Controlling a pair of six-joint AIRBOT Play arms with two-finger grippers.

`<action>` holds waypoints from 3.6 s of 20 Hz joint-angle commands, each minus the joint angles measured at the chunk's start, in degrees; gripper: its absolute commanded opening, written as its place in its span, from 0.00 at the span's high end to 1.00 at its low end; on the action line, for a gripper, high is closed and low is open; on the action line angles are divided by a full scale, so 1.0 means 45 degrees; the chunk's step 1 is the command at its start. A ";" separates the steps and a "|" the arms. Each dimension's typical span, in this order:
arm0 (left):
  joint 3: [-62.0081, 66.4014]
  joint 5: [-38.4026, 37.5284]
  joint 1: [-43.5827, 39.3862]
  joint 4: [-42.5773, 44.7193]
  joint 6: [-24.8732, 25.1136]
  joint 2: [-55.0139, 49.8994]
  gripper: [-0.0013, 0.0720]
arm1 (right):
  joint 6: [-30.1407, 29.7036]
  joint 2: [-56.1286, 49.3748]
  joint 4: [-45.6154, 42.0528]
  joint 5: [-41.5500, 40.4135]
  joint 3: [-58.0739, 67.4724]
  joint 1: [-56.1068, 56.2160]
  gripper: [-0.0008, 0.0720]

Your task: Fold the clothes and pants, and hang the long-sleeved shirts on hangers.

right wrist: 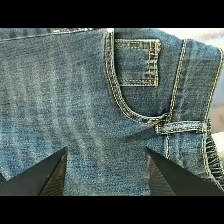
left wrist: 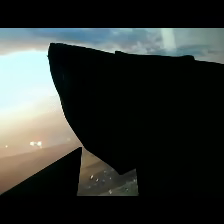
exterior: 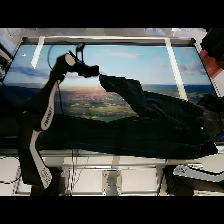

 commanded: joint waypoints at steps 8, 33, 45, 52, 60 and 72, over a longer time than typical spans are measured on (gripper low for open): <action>0.0121 0.2424 -0.0364 -0.1180 -0.0058 -0.1642 0.45 | 0.0010 -0.0010 0.0029 -0.0486 -0.0010 0.0010 0.29; 0.0155 -0.0923 -0.0957 0.6975 -0.2453 0.1613 0.95 | 0.0015 -0.0010 0.0034 -0.0432 -0.0588 0.0010 0.29; -0.1870 -1.1322 -0.0563 1.0550 -0.1579 0.6377 0.95 | 0.0495 -0.0010 0.0505 0.0136 -0.0588 0.0010 0.29; -0.6436 -1.1327 -0.0437 0.9806 -0.1190 0.6965 0.95 | 0.0505 -0.0010 0.0500 0.0189 -0.0588 0.0010 0.29; -0.8291 -1.0146 0.1132 0.8806 0.0651 0.7305 0.48 | 0.0500 -0.0010 0.0471 0.0131 -0.0588 0.0010 0.29; -0.8296 -0.4561 0.6766 0.3191 -0.0223 0.6135 0.39 | 0.0554 -0.0010 -0.0272 0.0189 -0.0588 0.0010 0.29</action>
